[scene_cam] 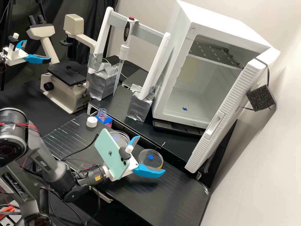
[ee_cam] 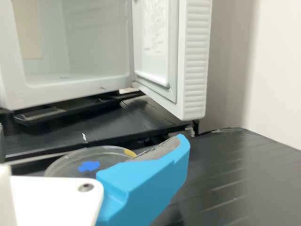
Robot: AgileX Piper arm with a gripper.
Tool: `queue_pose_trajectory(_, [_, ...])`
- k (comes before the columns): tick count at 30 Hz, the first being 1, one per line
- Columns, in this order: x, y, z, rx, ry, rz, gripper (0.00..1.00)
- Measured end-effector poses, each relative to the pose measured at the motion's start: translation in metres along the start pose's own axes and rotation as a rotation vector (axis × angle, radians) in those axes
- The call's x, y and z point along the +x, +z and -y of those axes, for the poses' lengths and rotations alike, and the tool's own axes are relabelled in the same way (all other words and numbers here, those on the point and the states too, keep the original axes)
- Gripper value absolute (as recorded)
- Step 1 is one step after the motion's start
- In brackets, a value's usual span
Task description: Close the lid
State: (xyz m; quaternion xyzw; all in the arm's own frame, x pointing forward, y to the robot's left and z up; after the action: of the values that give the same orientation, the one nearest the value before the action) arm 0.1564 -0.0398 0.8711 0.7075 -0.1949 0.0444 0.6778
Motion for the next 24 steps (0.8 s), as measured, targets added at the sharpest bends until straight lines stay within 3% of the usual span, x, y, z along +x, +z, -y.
queue_pose_trajectory(15, [0.01, 0.01, 0.012, -0.049, -0.058, 0.055, 1.0])
queue_pose_trajectory(21, [0.014, 0.012, 0.014, -0.079, -0.059, 0.05, 1.0])
queue_pose_trajectory(24, [0.015, 0.012, 0.014, -0.078, -0.05, 0.045, 1.0])
